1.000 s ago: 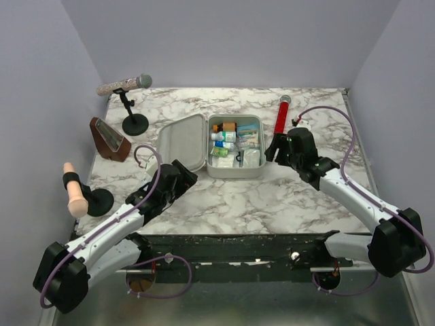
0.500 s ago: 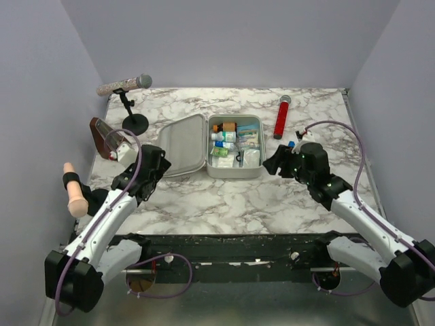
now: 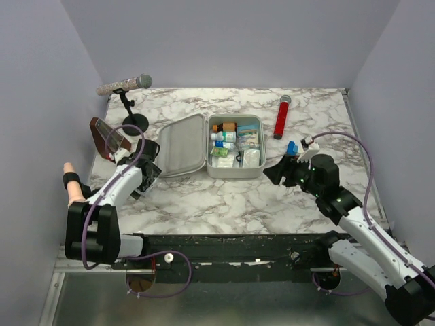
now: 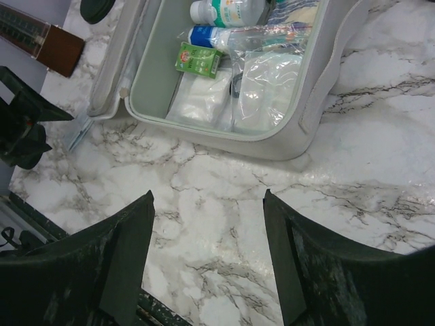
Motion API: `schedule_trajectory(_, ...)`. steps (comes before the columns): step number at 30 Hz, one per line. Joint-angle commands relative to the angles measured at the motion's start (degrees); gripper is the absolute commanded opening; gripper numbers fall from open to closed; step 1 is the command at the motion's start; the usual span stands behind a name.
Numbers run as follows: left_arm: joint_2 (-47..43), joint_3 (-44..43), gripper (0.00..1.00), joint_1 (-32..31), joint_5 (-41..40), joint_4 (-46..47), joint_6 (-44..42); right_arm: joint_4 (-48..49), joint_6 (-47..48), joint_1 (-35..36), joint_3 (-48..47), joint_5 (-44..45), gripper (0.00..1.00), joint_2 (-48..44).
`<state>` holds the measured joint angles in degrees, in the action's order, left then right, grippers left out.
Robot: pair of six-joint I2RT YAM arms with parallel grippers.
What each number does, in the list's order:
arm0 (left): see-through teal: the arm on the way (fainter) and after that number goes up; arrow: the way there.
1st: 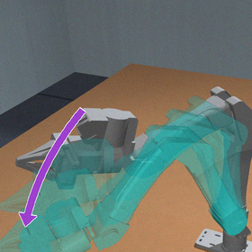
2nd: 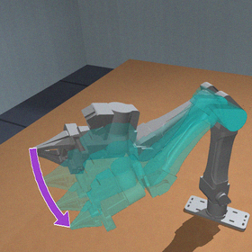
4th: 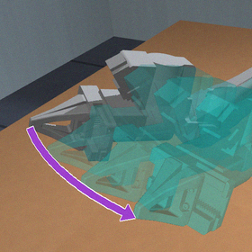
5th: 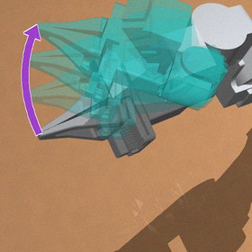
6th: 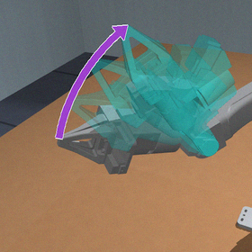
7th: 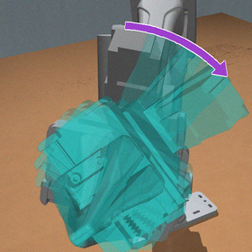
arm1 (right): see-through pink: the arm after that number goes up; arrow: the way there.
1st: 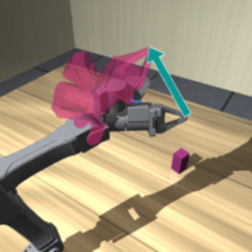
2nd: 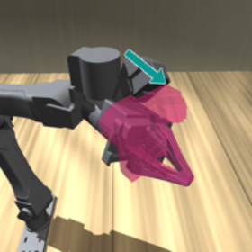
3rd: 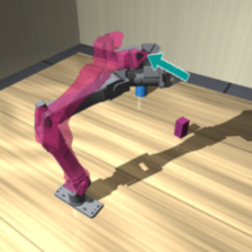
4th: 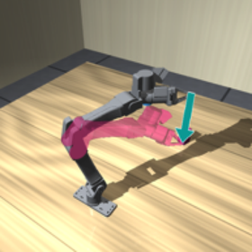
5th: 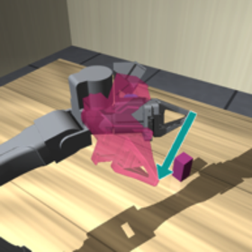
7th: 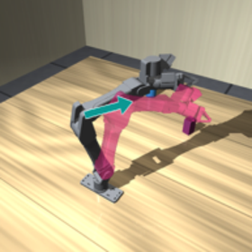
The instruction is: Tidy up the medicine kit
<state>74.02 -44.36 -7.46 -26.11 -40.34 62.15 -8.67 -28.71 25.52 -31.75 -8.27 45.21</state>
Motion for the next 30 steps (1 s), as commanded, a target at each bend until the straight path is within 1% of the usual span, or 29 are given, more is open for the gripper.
schedule_trajectory(1,4.11,-0.64,0.91,0.52,1.05,1.48,-0.89,-0.82,0.32,0.06,1.16,-2.54,0.74,-2.58)
schedule_trajectory(7,8.15,1.64,0.84,0.61,0.97,2.98,1.22,-2.76,-0.47,0.06,1.16,-2.62,0.75,-6.27)
schedule_trajectory(13,12.81,1.56,0.79,1.13,0.35,3.68,1.22,-4.16,-0.03,0.06,0.46,-1.93,0.75,-7.33)
schedule_trajectory(15,13.78,1.73,0.75,1.57,0.97,4.12,0.96,-4.34,0.14,0.06,0.55,-1.57,0.75,-7.5)
schedule_trajectory(17,13.96,1.82,0.68,1.66,1.23,4.56,0.61,-4.43,0.14,0.06,0.89,-1.22,0.75,-7.77)
schedule_trajectory(22,10.8,2.52,0.44,1.66,2.37,4.39,-0.19,-4.52,0.23,0.06,1.34,-1.04,0.75,-7.68)
schedule_trajectory(26,5.01,3.14,0.26,1.66,4.13,3.16,-0.54,-4.61,0.41,0.06,1.34,-0.96,0.75,-7.51)
schedule_trajectory(30,-0.97,2.7,0.05,1.66,5.1,0.71,-1.5,-4.78,0.5,0.06,0.99,-0.96,0.75,-7.07)
